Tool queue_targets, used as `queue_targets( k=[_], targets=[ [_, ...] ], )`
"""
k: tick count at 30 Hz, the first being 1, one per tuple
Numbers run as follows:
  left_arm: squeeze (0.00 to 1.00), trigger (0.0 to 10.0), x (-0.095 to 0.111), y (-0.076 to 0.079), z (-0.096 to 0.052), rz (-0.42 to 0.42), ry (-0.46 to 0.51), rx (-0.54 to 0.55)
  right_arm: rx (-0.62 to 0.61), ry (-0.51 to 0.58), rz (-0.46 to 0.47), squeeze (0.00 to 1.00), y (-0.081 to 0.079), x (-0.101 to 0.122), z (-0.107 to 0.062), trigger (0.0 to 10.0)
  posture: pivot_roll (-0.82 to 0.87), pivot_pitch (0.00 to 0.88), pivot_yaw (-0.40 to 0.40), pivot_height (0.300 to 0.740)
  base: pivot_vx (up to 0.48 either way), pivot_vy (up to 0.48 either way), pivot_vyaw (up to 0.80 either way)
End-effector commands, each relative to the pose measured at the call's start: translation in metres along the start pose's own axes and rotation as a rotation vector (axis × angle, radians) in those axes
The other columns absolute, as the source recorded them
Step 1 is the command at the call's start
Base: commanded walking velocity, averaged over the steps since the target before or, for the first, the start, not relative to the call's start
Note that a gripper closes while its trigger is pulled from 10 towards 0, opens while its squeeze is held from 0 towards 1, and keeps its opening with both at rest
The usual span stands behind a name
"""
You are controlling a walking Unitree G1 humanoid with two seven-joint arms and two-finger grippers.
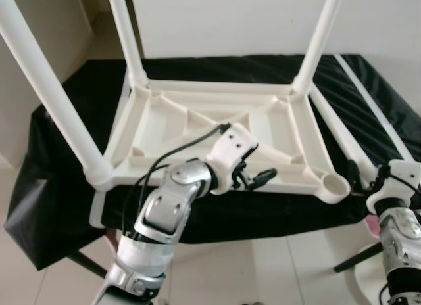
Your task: Building children table
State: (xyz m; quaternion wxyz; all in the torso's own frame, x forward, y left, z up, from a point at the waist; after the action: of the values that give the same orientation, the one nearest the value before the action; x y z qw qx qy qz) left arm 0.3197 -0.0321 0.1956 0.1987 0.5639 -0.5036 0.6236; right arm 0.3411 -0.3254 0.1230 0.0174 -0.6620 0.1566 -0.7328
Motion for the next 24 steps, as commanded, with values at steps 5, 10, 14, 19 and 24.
queue_targets(
  k=[5, 10, 14, 19, 24],
  targets=[
    [0.0, 10.0, -0.002, -0.011, -0.002, 0.006, -0.031, 0.099, -0.046, -0.062, 0.212, 0.0, 0.016, -0.02, -0.011, 10.0, -0.05, 0.08, -0.009, 0.74, 0.0, 0.0, 0.0],
    [0.0, 10.0, -0.001, -0.011, -0.002, 0.007, -0.03, 0.098, -0.071, -0.074, 0.287, 0.0, 0.025, -0.025, -0.015, 10.0, -0.05, 0.08, -0.006, 0.74, 0.0, 0.0, 0.0],
    [0.0, 10.0, -0.001, -0.011, -0.002, 0.008, -0.03, 0.096, -0.081, -0.099, 0.328, 0.0, 0.027, -0.032, -0.018, 10.0, -0.05, 0.078, -0.003, 0.74, 0.0, 0.0, 0.0],
    [0.0, 10.0, -0.001, -0.011, -0.002, 0.008, -0.029, 0.093, -0.073, -0.121, 0.365, 0.0, 0.026, -0.038, -0.02, 10.0, -0.05, 0.079, -0.003, 0.74, 0.0, 0.0, 0.0],
    [0.0, 10.0, -0.001, -0.011, -0.002, 0.01, -0.029, 0.093, -0.059, -0.122, 0.381, 0.0, 0.024, -0.038, -0.018, 1.6, -0.04, 0.074, -0.003, 0.74, 0.0, 0.0, 0.0]
  ],
)
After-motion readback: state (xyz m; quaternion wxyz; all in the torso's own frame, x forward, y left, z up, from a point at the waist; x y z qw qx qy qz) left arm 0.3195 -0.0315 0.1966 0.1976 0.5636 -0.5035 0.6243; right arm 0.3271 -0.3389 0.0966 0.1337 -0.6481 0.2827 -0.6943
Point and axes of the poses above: a point about 5 cm out from each wrist's last joint towards the gripper, its own z axis pointing out of the wrist towards the gripper, its own x axis along the axis of the wrist's last joint, y = z × x, the point moved 6 cm from there along z, pointing out of the wrist towards the gripper, and after that the axes turned 14 degrees about z, right-handed, at the moved point
